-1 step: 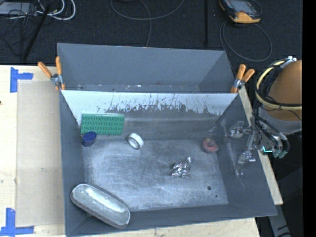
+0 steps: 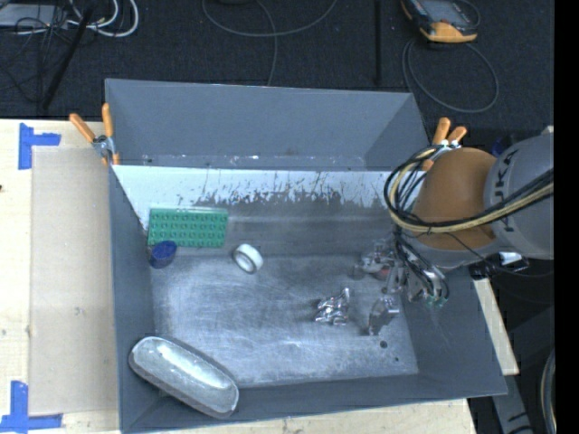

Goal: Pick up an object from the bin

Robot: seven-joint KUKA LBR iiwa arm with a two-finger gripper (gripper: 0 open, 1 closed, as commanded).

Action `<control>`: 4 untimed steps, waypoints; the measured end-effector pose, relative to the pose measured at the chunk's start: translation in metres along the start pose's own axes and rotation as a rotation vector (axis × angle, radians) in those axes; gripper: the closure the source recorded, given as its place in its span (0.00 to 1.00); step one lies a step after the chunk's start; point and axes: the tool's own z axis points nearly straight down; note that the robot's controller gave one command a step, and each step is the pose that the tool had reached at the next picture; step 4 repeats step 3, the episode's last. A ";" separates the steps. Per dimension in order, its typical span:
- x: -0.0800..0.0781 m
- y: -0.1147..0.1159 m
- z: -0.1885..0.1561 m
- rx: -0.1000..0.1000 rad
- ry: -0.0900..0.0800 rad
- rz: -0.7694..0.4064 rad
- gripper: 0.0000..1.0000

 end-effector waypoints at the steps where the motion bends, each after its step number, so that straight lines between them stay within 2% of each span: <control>1: 0.001 0.045 0.006 0.005 -0.013 0.103 0.00; 2: 0.001 0.045 0.005 0.004 -0.010 0.099 1.00; 3: -0.007 0.036 -0.146 0.006 -0.017 -0.023 1.00; 4: -0.007 0.036 -0.146 0.006 -0.017 -0.023 1.00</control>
Offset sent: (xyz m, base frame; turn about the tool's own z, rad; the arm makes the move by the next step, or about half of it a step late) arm -0.0017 0.0447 -0.0086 0.1039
